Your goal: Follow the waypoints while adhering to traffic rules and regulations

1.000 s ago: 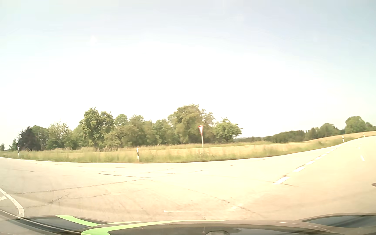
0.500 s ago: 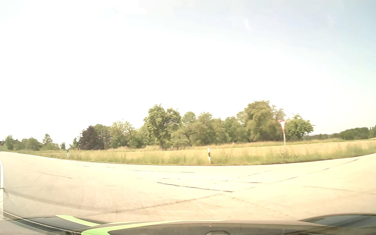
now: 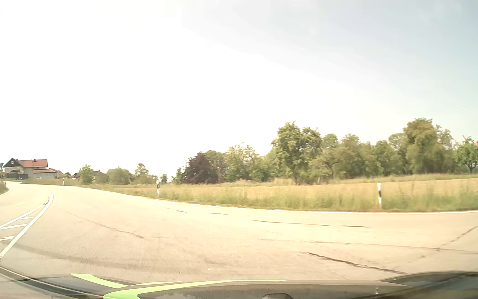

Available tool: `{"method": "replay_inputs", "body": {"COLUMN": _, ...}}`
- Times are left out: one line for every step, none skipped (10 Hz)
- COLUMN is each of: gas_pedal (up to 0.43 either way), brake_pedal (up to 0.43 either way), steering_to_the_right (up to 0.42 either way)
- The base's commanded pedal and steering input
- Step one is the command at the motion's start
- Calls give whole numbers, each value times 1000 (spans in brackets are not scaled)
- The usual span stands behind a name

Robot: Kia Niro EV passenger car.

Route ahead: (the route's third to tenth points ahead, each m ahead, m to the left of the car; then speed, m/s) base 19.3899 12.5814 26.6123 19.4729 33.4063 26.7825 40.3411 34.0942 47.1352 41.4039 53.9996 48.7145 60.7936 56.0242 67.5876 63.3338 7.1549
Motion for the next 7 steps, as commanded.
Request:
{"method": "replay_inputs", "body": {"gas_pedal": 260, "brake_pedal": 0, "steering_to_the_right": -314}}
{"method": "replay_inputs", "body": {"gas_pedal": 260, "brake_pedal": 0, "steering_to_the_right": -299}}
{"method": "replay_inputs", "body": {"gas_pedal": 287, "brake_pedal": 0, "steering_to_the_right": -284}}
{"method": "replay_inputs", "body": {"gas_pedal": 311, "brake_pedal": 0, "steering_to_the_right": -264}}
{"method": "replay_inputs", "body": {"gas_pedal": 319, "brake_pedal": 0, "steering_to_the_right": -247}}
{"method": "replay_inputs", "body": {"gas_pedal": 319, "brake_pedal": 0, "steering_to_the_right": -230}}
{"method": "replay_inputs", "body": {"gas_pedal": 319, "brake_pedal": 0, "steering_to_the_right": -215}}
